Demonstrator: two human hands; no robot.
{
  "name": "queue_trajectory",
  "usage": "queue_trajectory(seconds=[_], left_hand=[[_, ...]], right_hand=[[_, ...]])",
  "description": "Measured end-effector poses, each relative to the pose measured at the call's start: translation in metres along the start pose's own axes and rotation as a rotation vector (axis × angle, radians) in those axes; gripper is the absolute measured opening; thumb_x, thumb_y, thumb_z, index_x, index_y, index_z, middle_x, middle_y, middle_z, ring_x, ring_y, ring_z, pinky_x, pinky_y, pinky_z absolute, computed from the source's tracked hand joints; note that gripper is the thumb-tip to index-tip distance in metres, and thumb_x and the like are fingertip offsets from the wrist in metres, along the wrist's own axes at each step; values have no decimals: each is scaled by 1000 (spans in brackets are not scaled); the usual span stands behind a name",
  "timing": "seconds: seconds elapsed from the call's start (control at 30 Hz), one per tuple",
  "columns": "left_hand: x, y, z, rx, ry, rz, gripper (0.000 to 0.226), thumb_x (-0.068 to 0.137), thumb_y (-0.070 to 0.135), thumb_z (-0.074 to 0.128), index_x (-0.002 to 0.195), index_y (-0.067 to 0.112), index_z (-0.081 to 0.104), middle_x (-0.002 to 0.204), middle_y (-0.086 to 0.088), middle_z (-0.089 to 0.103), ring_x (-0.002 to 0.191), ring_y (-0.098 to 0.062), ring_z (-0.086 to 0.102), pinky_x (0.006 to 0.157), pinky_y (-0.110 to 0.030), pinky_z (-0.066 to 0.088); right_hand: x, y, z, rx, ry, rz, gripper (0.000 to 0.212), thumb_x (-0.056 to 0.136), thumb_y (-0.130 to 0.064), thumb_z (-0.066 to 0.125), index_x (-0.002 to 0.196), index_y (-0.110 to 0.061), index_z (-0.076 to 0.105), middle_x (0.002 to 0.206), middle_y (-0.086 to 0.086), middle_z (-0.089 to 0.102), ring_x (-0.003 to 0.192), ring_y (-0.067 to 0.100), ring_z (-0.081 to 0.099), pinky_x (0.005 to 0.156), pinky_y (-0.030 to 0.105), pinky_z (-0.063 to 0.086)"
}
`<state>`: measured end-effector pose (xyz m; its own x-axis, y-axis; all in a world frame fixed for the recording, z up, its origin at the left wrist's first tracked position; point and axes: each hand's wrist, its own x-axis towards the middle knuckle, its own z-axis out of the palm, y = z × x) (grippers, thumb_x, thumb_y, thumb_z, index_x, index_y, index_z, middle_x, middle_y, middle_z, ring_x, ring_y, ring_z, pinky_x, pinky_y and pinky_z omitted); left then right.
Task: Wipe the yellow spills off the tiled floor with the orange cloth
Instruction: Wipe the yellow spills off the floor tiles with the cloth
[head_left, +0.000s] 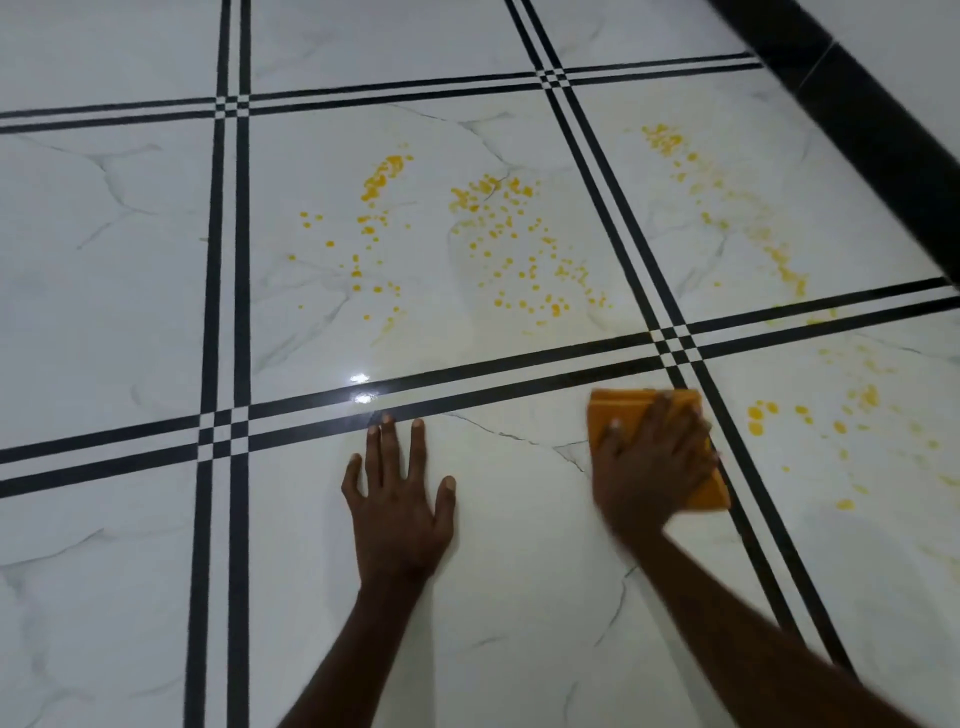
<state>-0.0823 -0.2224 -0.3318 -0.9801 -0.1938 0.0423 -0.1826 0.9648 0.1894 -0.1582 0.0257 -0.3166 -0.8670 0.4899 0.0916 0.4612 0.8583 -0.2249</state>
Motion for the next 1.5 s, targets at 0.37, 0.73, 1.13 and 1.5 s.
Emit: queue_trajectory(seconds=[0.37,0.73,1.13,1.5], left_hand=[[-1,-3,6,61,64,31,70,98,52,38,159,18,29,166,-17,25,154,-33,23,118,-53,23],[2,-8,3,51,-41,52,70,100,54,28,161,20,23,167,-18,22,154,-34,20,117,-54,22],[-20,25,-18,98,-98,146,67,100,41,34,157,7,30,163,-27,24,154,-41,19,119,-55,24],[-61,45,10,58,-147,239,77,101,59,23,163,19,5,170,-16,2,158,-33,3,125,-53,11]], right_hand=[[56,25,8,-45,-66,-437,71,103,-54,27,163,-16,24,168,17,27,154,39,27,125,58,17],[-50,49,-9,-57,-266,-1010,71,100,-51,39,162,-20,28,170,16,24,158,37,19,124,63,19],[-253,163,-70,43,-326,-624,82,94,-54,53,164,-22,23,172,13,16,159,35,15,128,57,10],[-44,91,-26,-36,-114,-173,80,99,-60,31,164,-15,19,169,24,21,156,44,19,125,64,13]])
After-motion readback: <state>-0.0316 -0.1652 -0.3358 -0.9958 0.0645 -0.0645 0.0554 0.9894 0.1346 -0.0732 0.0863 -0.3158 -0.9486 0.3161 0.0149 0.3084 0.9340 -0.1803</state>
